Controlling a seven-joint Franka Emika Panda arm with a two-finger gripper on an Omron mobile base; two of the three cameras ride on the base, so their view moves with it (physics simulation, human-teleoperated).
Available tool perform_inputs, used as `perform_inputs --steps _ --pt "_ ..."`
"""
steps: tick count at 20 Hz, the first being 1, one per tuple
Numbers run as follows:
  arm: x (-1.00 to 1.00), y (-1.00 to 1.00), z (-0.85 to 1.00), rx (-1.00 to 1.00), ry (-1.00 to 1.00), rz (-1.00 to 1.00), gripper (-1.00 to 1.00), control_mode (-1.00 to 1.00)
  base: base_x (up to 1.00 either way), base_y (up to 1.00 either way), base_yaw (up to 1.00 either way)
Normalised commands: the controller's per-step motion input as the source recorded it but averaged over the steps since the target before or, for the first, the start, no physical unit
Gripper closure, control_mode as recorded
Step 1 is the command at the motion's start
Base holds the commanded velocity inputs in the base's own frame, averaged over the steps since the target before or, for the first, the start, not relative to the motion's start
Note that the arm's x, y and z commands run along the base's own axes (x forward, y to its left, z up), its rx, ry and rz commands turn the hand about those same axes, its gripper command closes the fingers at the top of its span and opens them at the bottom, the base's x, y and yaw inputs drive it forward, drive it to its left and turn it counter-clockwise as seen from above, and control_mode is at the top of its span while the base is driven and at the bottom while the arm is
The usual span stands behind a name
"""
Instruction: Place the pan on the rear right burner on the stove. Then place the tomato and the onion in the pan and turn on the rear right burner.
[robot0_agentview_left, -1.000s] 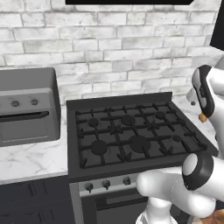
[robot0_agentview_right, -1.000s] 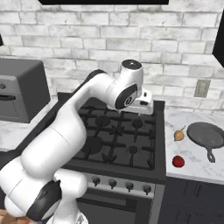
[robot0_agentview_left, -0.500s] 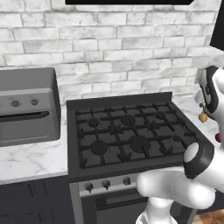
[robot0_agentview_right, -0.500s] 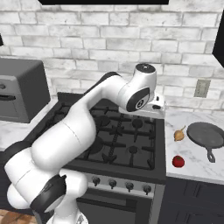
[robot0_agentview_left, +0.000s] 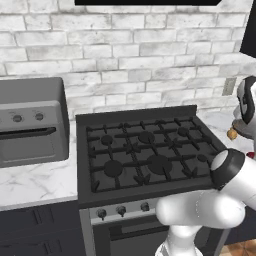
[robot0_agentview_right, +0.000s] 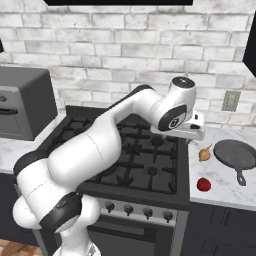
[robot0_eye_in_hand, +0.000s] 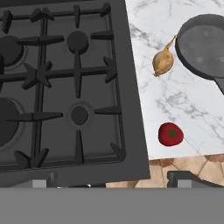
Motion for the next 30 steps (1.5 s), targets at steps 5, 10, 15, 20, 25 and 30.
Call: perform_inputs --steps 5,10,15,20,25,30 --pt "0.00 -0.51 -0.12 0.00 0.00 -0.01 -1.00 -1.00 0.00 0.00 0.00" --pt "0.00 -0.42 -0.07 0.00 0.00 0.00 -1.00 -1.00 0.00 0.00 0.00" --pt "0.00 -0.36 -0.09 0.00 0.00 0.00 -1.00 -1.00 0.00 0.00 0.00" --pt "0.00 -0.34 -0.08 0.00 0.00 0.00 -1.00 -1.00 0.00 0.00 0.00" --pt "0.00 -0.37 -0.10 0.00 0.00 0.00 -1.00 -1.00 0.00 0.00 0.00" --pt "0.00 -0.39 -0.12 0.00 0.00 0.00 -1.00 -1.00 0.00 0.00 0.00"
